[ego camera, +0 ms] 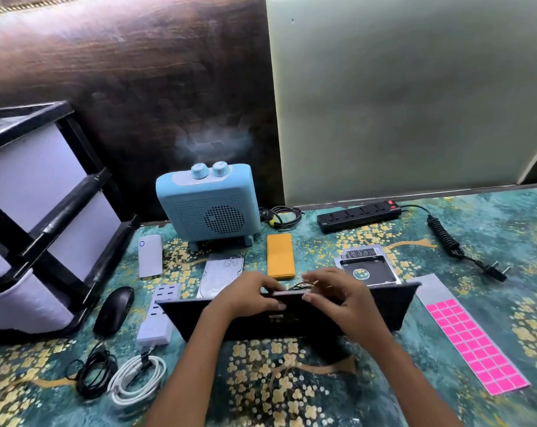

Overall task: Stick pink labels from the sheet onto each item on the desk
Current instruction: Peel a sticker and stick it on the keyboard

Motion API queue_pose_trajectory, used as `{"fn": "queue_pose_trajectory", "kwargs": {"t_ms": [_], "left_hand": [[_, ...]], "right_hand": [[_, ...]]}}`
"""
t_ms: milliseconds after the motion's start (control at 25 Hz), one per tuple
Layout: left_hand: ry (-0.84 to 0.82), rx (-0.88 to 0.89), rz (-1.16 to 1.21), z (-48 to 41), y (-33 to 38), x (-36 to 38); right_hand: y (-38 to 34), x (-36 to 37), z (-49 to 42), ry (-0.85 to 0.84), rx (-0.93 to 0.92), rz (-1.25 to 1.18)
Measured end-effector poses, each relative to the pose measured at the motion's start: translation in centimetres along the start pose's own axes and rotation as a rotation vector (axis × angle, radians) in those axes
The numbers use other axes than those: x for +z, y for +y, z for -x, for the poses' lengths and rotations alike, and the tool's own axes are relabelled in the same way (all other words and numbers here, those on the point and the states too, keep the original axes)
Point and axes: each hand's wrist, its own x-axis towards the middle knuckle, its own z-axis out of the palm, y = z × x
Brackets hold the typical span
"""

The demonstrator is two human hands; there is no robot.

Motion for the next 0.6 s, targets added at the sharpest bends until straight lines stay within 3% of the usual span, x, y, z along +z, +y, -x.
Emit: {"fn": "queue_pose_trajectory", "kwargs": {"t_ms": [160, 360, 480, 600], "left_hand": [[0.244, -0.049, -0.077, -0.4, -0.4, 0.8], [0.421, -0.025, -0.112, -0.4, -0.6, 1.6], [0.556, -0.074, -0.179, -0.7, -0.2, 2.9], [0.618, -0.053, -0.157, -0.8, -0.5, 3.4]], "right_hand": [[2.8, -1.2, 0.1, 0.073, 0.068, -0.098], [4.6, 0.2, 1.6, 0.087, 0.109, 0.128], [5.3, 0.8, 1.8, 0.136, 0.255, 0.138], [5.5, 1.1, 1.5, 0.204, 0.286, 0.148]]}}
